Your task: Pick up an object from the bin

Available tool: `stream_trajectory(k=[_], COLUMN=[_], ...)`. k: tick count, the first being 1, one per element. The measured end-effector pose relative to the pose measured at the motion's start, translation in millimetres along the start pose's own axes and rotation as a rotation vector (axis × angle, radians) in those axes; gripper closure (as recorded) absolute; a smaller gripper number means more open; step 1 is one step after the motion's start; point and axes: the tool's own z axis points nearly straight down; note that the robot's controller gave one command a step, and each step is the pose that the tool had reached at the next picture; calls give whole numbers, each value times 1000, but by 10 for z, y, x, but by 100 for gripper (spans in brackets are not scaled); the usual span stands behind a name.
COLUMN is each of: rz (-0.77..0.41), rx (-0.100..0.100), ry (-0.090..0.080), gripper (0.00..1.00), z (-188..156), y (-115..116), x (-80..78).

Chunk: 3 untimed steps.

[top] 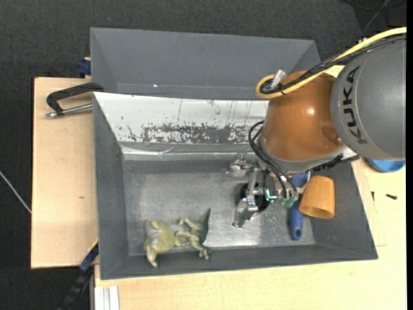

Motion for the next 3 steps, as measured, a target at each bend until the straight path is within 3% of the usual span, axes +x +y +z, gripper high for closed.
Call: stream_trajectory(k=[1, 2, 3], rz=[-252, -185, -101], rx=[0, 1, 1], ry=[-10, -13, -12], gripper=[0, 0, 0], z=[975, 667, 528], y=[-854, -808, -798], x=[-486, -449, -528])
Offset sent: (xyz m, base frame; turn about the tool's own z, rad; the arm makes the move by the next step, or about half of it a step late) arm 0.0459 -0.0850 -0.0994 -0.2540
